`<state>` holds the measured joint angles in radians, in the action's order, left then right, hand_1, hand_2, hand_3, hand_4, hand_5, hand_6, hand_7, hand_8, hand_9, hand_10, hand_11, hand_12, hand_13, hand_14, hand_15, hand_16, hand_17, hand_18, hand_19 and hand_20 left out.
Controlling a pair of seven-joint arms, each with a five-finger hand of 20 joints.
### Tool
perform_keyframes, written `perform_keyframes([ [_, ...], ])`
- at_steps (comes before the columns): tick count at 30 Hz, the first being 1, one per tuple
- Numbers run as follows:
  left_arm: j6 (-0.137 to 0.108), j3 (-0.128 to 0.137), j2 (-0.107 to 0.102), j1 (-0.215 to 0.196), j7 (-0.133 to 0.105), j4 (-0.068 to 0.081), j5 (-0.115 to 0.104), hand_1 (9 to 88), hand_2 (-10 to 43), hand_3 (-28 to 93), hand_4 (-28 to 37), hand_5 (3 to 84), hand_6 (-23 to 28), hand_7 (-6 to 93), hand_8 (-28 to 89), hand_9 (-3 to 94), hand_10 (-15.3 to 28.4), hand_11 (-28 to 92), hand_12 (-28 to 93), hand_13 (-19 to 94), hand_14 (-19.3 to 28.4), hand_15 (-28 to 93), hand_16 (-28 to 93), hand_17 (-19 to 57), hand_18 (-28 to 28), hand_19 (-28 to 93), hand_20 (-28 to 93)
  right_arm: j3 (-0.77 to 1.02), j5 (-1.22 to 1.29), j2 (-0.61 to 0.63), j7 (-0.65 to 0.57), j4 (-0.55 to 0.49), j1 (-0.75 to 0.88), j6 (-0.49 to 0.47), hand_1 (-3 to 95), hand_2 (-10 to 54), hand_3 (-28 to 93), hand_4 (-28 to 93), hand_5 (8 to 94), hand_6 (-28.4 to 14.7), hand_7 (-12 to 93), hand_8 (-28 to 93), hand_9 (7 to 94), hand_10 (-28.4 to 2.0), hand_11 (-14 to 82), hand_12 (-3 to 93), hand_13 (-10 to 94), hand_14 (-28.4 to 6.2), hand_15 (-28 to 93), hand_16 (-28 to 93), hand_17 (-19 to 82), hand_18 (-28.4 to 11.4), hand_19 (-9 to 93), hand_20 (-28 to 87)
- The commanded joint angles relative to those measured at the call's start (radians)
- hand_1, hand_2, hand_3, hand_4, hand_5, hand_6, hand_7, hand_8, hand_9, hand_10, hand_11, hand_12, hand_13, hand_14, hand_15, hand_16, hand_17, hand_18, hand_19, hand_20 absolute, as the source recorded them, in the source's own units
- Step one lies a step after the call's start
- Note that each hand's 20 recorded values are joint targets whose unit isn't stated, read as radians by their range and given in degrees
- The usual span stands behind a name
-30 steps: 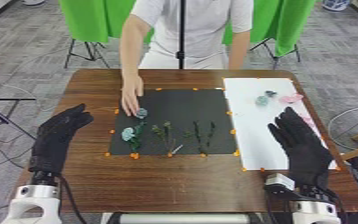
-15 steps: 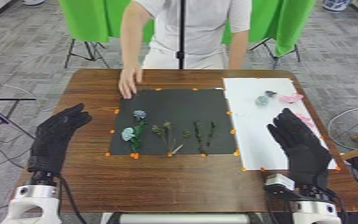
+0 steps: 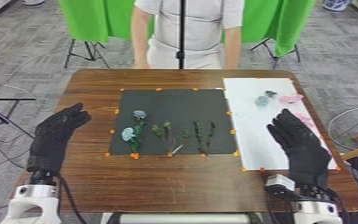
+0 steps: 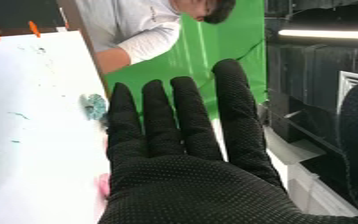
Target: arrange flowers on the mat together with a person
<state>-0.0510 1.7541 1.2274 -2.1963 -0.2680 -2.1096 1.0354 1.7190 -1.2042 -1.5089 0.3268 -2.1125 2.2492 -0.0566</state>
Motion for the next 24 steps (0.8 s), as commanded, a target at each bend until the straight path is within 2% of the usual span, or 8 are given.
perform_keyframes([
  [1,-0.011,-0.011,-0.013,-0.002,0.001,0.009,-0.006,30.6,-1.0,65,-15.6,51.0,2.2,15.3,-7,48.1,12.9,19,14,37,17.4,19,4,7.1,12.9,10,23,0.065,-0.131,0.038,0.022,0.006,-0.020,0.004,11.0,-3.9,81,-19,44.3,-0.8,11,-9,37.2,-15.0,3.6,10.5,29,-12.6,8,15,20,-13.0,5,29],
  [6,-0.028,-0.009,-0.019,-0.017,0.000,0.004,-0.016,30.6,-0.9,65,-15.5,51.0,2.2,15.2,-7,48.2,12.9,19,14,37,17.5,19,4,7.2,12.9,10,23,0.126,-0.410,0.185,-0.069,-0.009,-0.078,0.228,20.3,-6.8,79,-19,41.4,-1.2,13,-9,41.3,-15.1,6.5,15.0,38,-12.1,12,16,26,-12.4,20,37],
  [9,-0.025,-0.013,-0.025,-0.010,0.000,0.006,-0.017,30.6,-0.9,65,-15.5,51.0,2.2,15.3,-7,48.2,12.9,19,14,37,17.3,19,4,7.1,12.9,10,23,0.176,-0.785,0.280,-0.272,-0.019,-0.134,0.241,23.1,-8.2,77,-19,41.7,-1.7,14,-9,43.8,-15.2,10.4,18.3,47,-12.6,14,18,29,-13.1,32,40],
  [11,-0.022,-0.013,-0.028,-0.008,0.002,0.006,-0.013,30.6,-0.9,65,-15.5,51.0,2.3,15.3,-7,48.2,12.9,19,14,37,17.3,19,4,7.1,12.9,10,23,0.189,-0.993,0.349,-0.357,-0.003,-0.166,0.234,24.7,-9.3,74,-19,42.6,-1.8,14,-9,45.5,-17.8,11.7,19.2,52,-13.4,17,21,32,-14.2,41,39],
  [13,-0.026,-0.015,-0.031,-0.005,0.002,0.007,-0.017,30.5,-0.9,65,-15.5,51.0,2.3,15.3,-7,48.2,12.9,19,14,37,17.3,19,4,7.1,12.9,10,23,0.206,-1.056,0.398,-0.411,0.008,-0.197,0.173,25.7,-9.5,71,-19,46.0,-1.7,14,-9,50.9,-19.0,13.3,19.3,60,-13.9,24,21,37,-15.5,51,40],
  [17,-0.034,-0.017,-0.033,-0.011,-0.003,0.003,-0.020,30.5,-0.9,65,-15.5,51.0,2.3,15.2,-7,48.1,12.9,19,14,37,17.3,19,4,7.1,12.9,10,23,0.186,-1.186,0.510,-0.570,0.035,-0.311,-0.134,26.6,-9.5,69,-21,47.5,-1.6,12,-8,56.8,-19.9,13.1,18.3,66,-14.0,29,21,41,-16.9,57,39],
  [19,-0.034,-0.017,-0.032,-0.010,0.001,0.003,-0.016,30.6,-0.9,65,-15.6,50.9,2.2,15.2,-7,48.1,12.9,19,14,37,17.3,19,4,7.1,12.9,10,23,0.162,-1.222,0.559,-0.566,0.087,-0.347,-0.153,27.4,-9.5,68,-21,47.3,-1.5,11,-8,58.0,-19.7,12.4,17.5,67,-13.5,29,20,43,-16.5,58,38],
  [24,-0.035,-0.015,-0.029,-0.015,-0.002,0.001,-0.017,30.5,-0.8,65,-15.5,50.9,2.0,15.3,-7,48.1,12.8,19,14,37,17.4,19,4,7.1,12.9,10,23,0.065,-1.284,0.634,-0.604,0.196,-0.453,-0.174,32.0,-9.5,65,-22,51.9,-1.3,10,-8,70.5,-17.4,13.3,16.4,84,-8.6,29,21,62,-11.2,63,36],
])
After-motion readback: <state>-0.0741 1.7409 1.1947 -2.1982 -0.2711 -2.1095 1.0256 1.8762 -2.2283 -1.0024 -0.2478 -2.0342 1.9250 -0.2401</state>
